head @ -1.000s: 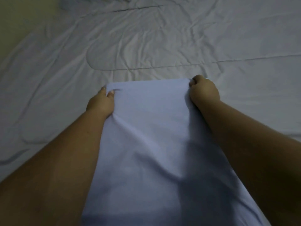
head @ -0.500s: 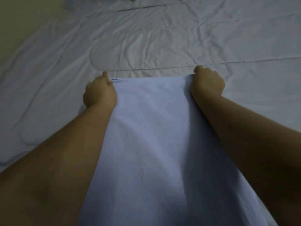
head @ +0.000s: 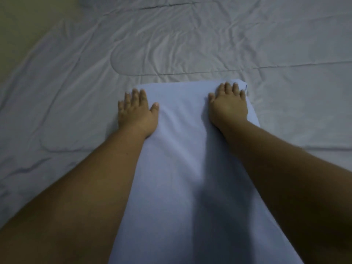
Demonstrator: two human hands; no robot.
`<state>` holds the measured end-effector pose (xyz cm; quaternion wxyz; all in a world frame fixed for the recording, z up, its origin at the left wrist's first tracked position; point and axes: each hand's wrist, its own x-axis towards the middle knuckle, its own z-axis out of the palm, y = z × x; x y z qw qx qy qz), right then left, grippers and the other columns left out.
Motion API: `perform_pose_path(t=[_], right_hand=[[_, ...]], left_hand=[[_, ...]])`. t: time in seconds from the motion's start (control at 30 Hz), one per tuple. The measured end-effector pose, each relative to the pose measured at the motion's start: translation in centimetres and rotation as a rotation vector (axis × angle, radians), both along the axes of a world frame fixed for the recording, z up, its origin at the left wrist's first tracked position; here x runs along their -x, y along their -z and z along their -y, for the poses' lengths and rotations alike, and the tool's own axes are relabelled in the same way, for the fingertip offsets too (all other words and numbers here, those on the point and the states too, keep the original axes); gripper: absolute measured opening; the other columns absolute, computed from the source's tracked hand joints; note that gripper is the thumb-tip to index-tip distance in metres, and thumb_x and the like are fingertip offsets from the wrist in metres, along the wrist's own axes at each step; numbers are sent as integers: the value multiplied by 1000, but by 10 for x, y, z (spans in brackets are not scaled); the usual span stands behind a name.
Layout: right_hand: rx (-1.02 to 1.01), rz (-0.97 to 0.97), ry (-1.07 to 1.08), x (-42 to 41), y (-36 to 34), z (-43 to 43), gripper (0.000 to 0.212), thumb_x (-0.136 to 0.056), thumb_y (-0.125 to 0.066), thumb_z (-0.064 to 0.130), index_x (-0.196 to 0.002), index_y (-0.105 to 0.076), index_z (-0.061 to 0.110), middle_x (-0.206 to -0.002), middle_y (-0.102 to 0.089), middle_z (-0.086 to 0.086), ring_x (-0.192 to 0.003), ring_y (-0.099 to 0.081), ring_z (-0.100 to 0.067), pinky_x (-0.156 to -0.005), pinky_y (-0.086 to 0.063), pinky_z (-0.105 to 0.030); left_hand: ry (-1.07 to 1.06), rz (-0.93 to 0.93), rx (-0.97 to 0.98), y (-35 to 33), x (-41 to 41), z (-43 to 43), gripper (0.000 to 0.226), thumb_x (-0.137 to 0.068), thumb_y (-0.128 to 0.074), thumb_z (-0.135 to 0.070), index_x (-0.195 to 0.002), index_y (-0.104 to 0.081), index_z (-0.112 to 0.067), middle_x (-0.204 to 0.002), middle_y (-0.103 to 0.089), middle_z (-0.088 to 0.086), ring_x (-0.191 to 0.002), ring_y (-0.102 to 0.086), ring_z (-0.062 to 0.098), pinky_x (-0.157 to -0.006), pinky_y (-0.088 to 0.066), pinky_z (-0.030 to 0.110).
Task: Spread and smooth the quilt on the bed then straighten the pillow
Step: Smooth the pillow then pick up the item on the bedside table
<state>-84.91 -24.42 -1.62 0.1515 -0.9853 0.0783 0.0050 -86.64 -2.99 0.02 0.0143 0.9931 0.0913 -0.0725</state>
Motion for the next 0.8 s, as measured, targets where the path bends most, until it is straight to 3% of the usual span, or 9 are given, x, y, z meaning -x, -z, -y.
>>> perform_pose_path(t=[0.1, 0.17, 0.37, 0.53, 0.8], right_hand=[[-104, 11, -142, 40, -3, -40, 58, -101, -22, 39, -149, -16, 8, -158, -13, -8, -146, -7, -24, -119, -3, -39], [-58, 12, -201, 71, 5, -43, 56, -101, -19, 40, -150, -14, 13, -159, -10, -3, -146, -4, -20, -119, 0, -38], [25, -43, 117, 127, 5, -8, 60, -100, -20, 40, -150, -10, 7, -159, -8, -9, -146, -3, -24, -119, 3, -38], [-31, -3, -74, 202, 5, -52, 60, -100, -23, 41, -150, -12, 11, -159, -9, -6, -146, -4, -20, -118, 2, -37], [20, 10, 345, 287, -4, -9, 62, -99, -28, 37, -149, -12, 4, -158, -12, -14, -146, -6, -28, -119, -2, -43]], left_hand=[[209, -3, 60, 6, 35, 37, 61, -99, -13, -48, -152, 0, -22, -162, 6, -3, -149, 5, 18, -120, 4, 42], [251, 12, 55, 11, 59, 32, 59, -100, -13, -47, -152, -1, -24, -162, 4, -5, -149, 3, 16, -121, 4, 40], [-8, 6, 25, 3, 113, -14, 63, -100, -17, -45, -152, 0, -14, -162, 7, 3, -149, 5, 21, -121, 3, 41], [257, 17, 77, 11, 186, 34, 62, -100, -14, -46, -152, 0, -16, -162, 5, 1, -149, 6, 17, -119, 6, 39], [-15, 74, 85, 5, 267, -29, 66, -100, -19, -45, -152, 1, -10, -161, 6, 7, -149, 5, 23, -121, 3, 42]])
